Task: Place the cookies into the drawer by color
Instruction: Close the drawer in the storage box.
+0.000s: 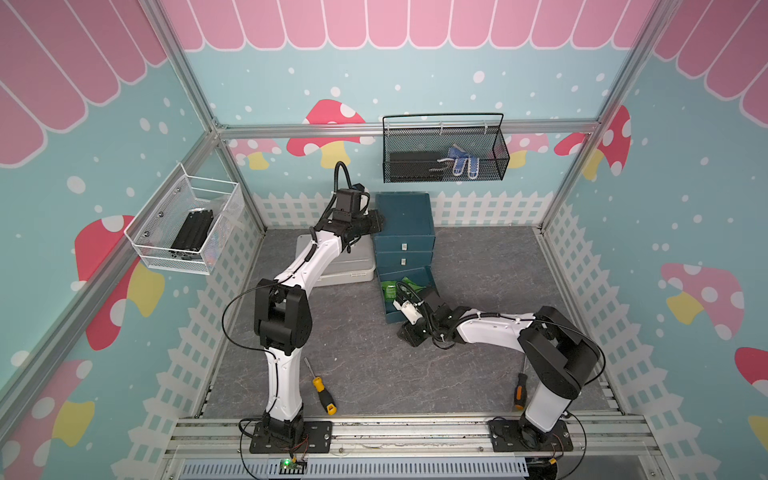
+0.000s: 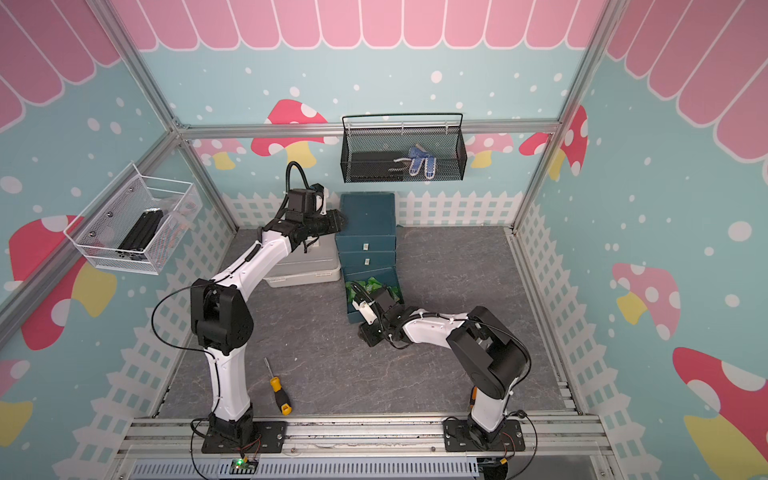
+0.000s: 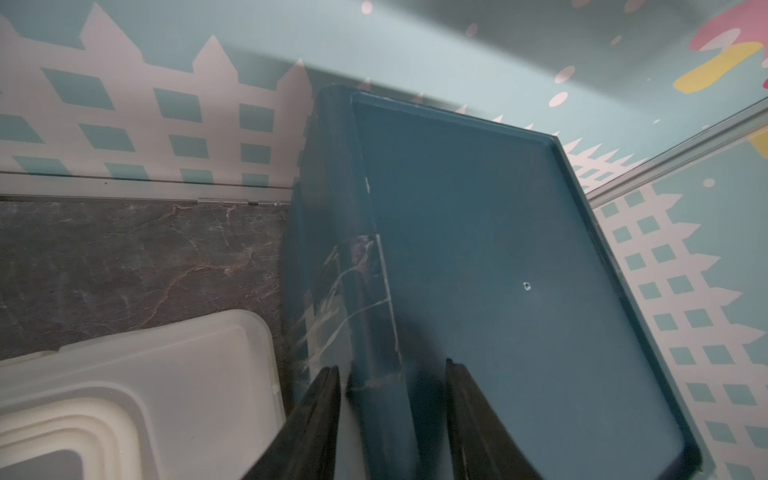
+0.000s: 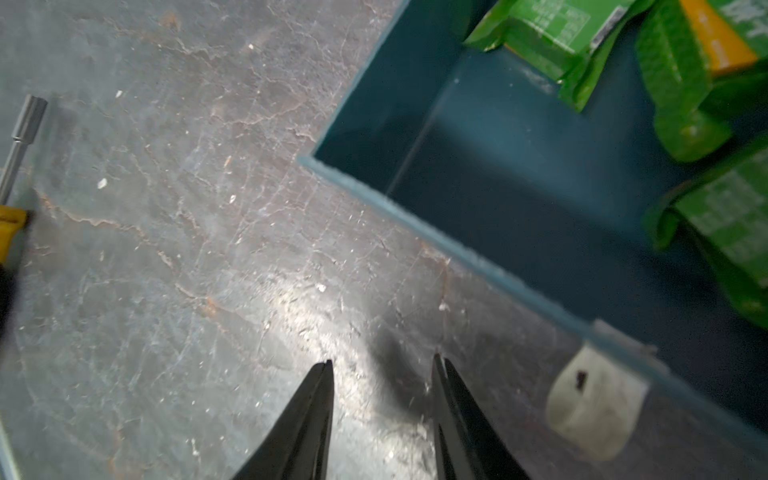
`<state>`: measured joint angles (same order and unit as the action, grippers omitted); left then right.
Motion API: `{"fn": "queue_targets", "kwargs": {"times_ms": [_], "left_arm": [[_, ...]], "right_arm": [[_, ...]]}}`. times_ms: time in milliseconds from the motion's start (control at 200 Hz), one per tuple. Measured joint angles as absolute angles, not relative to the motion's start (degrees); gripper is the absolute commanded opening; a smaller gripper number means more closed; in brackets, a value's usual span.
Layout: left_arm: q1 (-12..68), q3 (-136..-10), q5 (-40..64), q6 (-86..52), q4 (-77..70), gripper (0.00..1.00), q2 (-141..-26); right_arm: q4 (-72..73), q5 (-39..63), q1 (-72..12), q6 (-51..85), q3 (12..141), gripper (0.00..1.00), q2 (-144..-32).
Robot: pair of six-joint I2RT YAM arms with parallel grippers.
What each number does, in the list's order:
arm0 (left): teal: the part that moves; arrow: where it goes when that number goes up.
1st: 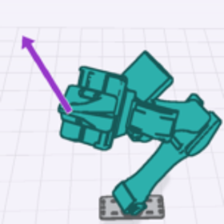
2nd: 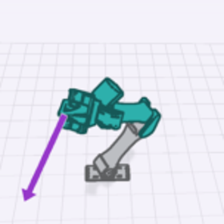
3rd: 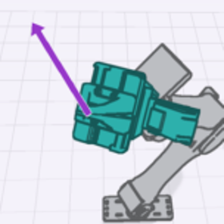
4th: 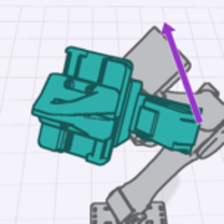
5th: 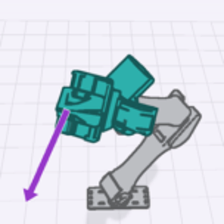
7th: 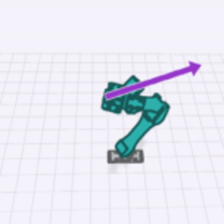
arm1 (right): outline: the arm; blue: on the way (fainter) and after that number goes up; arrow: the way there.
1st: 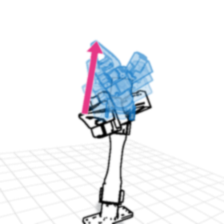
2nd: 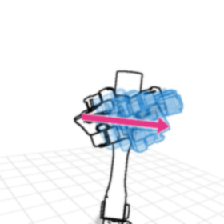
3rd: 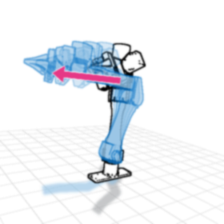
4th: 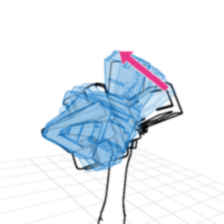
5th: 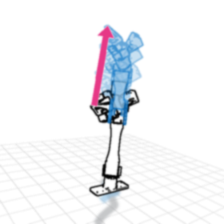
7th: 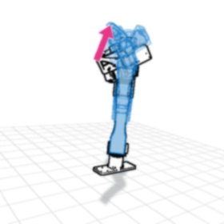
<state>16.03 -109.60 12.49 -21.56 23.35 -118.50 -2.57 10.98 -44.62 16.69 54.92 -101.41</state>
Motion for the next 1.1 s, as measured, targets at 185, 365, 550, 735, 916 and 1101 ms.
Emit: {"fn": "queue_targets", "kwargs": {"times_ms": [185,365,550,735,916,1101], "left_arm": [[16.03,-109.62,12.47,-21.17,23.33,0.37,-118.52],[15.92,-109.1,12.64,-21.17,22.61,0.36,-118.48],[15.86,-108.49,12.91,-21.15,21.56,0.36,-118.37],[15.81,-107.98,13.15,-21.15,20.86,0.36,-118.24],[15.77,-107.68,13.32,-20.99,20.45,0.35,-118.17],[15.77,-107.63,13.34,-20.93,20.25,0.35,-118.17]], "right_arm": [[-4.05,7.05,-44.62,14.11,60.1,0.4,-103.15],[-6.35,4.75,-44.51,11.66,65.67,0.39,-105.38],[-9.17,2.42,-43.51,9.52,70.46,0.39,-109.36],[-12.58,-0.97,-42.85,6.61,74.91,0.39,-112.53],[-14.09,-5.23,-42.78,2.83,81.21,0.39,-117.86],[-15.05,-9.54,-42.68,-1.5,85.52,0.39,-120.99]]}}
